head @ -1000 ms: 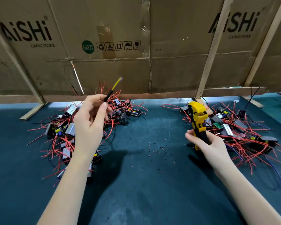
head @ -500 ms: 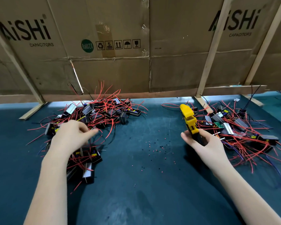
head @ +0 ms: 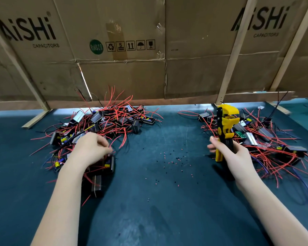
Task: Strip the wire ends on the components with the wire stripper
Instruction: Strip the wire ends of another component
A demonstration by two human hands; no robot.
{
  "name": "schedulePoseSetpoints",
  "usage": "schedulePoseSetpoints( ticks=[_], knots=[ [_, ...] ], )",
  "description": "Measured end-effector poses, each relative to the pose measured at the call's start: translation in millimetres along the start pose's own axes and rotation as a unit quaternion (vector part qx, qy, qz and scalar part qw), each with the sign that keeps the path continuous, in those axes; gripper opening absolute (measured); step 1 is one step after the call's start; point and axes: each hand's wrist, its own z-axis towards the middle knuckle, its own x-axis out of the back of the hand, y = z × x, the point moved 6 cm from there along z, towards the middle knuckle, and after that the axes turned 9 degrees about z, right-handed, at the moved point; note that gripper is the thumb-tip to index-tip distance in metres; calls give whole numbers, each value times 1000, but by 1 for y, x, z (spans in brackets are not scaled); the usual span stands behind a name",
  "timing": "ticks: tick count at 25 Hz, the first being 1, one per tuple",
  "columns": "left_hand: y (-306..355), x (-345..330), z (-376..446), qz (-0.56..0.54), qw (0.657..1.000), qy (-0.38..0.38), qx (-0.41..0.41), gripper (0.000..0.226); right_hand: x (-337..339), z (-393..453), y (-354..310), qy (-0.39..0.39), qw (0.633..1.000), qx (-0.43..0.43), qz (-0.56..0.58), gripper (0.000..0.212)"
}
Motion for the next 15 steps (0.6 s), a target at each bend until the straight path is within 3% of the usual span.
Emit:
schedulePoseSetpoints(
  ticks=[3, 7, 13, 15],
  knots=[
    [39, 3, -14, -181, 970, -45, -154, 14, 0, 2, 6, 1, 1000, -25, 1, 45],
    [79, -17, -29, -291, 924, -99, -229, 12, -1, 2, 9, -19, 999, -19, -33, 46],
    [96, -36, -34, -412, 882, -124, -193, 15, -9, 1, 6, -51, 993, 26, -104, 64],
    [96, -39, -34, -429, 877, -119, -181, 11, -10, -1, 5, -37, 985, 63, -156, 56]
  ],
)
